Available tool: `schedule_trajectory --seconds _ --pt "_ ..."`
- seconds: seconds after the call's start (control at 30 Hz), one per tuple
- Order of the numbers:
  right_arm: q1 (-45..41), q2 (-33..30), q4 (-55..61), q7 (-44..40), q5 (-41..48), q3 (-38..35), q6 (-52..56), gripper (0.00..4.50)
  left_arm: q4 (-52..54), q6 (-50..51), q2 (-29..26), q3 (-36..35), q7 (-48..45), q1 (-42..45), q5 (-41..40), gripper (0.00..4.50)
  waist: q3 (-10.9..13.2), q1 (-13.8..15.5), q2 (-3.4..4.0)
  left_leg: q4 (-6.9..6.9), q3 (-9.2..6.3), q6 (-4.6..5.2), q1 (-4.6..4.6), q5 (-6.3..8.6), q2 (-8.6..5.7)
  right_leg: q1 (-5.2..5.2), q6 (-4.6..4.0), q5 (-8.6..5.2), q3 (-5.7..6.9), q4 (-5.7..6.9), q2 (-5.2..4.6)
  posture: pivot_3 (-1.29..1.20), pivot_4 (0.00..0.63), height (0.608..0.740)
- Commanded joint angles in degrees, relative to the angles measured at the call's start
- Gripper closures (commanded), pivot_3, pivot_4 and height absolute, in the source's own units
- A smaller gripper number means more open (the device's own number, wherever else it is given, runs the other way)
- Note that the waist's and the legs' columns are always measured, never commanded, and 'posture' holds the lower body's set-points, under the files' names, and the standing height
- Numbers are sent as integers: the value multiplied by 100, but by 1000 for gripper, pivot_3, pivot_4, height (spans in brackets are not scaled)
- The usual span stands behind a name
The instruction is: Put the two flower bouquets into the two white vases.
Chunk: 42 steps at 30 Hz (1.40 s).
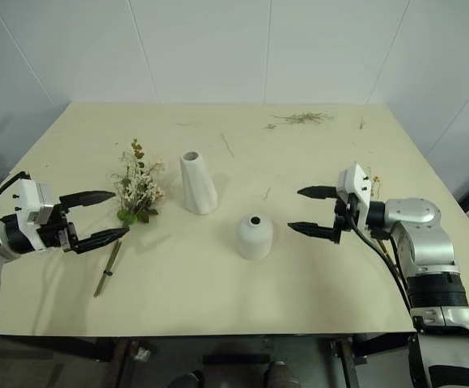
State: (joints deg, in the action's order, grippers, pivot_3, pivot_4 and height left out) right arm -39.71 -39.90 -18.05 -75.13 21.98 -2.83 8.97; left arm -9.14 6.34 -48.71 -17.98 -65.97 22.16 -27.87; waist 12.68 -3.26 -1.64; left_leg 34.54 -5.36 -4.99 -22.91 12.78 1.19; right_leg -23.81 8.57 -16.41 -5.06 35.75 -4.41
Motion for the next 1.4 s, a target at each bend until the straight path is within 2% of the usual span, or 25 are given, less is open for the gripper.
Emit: schedule_trajectory --seconds 0.03,0.2,0.37,0.4,0.53,0.63,0.73,1.0,1.13,1.4 --pt "-7 -90 108 26 65 -185 -89 0 213 -14 14 -67 -15 105 -132 12 0 -1 0 2 0 0 0 0 0 0 0 0 0 3 0 0 150 740" --pt "-138 -67 99 546 263 -496 369 0 174 18 89 14 -14 255 -118 12 0 7 0 15 -1 0 0 0 -1 2 0 0 0 10 0 0 150 740" --pt "-246 -568 483 837 366 -673 1299 0 219 126 152 159 -231 375 -213 12 0 12 0 17 -2 0 0 0 -1 5 1 1 0 9 0 0 150 740" --pt "-260 -769 642 1028 409 -716 1865 0 204 129 187 188 -259 430 -229 12 0 14 0 17 -3 0 0 0 -1 5 0 1 0 9 0 0 150 740" --pt "-266 -1814 1117 1484 151 -438 3830 0 107 164 259 384 -562 641 -287 12 3 39 6 22 -5 1 -4 1 -2 4 0 0 0 7 0 0 150 740" --pt "-262 -2213 1229 1628 88 -240 4616 0 52 110 256 450 -737 682 -233 12 2 28 4 17 -4 4 -4 3 -2 4 -5 -2 1 -2 0 0 150 740" --pt "-566 -2410 744 1961 -417 391 5306 0 -11 168 279 481 -809 853 -285 12 2 -16 4 20 4 5 -5 3 -1 3 -4 -2 -1 -9 -1 0 150 740" --pt "-1279 -2026 -590 1778 -1180 1592 5077 0 426 352 260 480 -945 680 -385 12 4 -17 7 31 15 5 -8 4 0 1 0 0 -6 -12 -1 0 150 740" --pt "-1908 -1449 -2325 1819 -1851 2103 4324 0 1662 893 7 8 -650 -37 -784 12 4 -26 7 36 17 10 -13 11 0 1 5 3 -8 -15 -2 0 150 740" --pt "-2491 -831 -4061 1591 -2594 2328 3283 0 2338 1215 -152 -405 -312 -620 -1021 12 1 -34 0 46 17 14 -9 15 0 11 5 3 -7 -17 -2 0 150 740"
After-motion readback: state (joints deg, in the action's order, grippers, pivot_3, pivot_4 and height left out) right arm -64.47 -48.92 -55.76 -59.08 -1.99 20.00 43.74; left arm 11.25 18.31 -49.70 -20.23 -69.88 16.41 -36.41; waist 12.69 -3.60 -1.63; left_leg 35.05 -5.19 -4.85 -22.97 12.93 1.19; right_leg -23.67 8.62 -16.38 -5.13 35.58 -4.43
